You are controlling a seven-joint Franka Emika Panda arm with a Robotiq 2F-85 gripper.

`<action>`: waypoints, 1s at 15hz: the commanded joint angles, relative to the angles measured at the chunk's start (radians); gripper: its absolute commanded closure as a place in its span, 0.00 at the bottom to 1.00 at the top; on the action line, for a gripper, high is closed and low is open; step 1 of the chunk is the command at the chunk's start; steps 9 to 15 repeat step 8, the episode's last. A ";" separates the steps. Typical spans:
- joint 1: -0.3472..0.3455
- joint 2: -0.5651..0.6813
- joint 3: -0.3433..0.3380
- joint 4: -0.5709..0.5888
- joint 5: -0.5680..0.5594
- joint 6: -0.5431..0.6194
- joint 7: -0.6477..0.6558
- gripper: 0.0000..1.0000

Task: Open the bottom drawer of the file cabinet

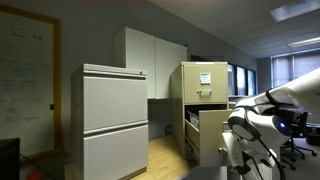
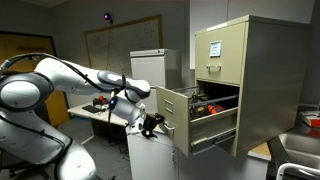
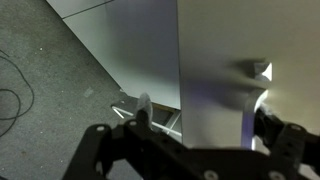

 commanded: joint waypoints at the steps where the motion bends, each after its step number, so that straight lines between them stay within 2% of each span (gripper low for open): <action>1: 0.068 -0.003 0.068 -0.055 0.065 0.000 -0.057 0.00; 2: 0.051 -0.003 0.080 -0.055 0.075 0.000 -0.076 0.00; 3: 0.076 0.000 0.072 -0.068 -0.002 0.000 -0.004 0.00; 4: 0.027 -0.003 0.096 -0.054 0.088 0.000 -0.116 0.00; 6: 0.054 0.000 0.090 -0.066 -0.001 0.000 -0.042 0.00; 7: 0.011 -0.004 0.113 -0.052 0.084 0.000 -0.147 0.00; 15: 0.010 -0.004 0.115 -0.052 0.084 0.000 -0.154 0.00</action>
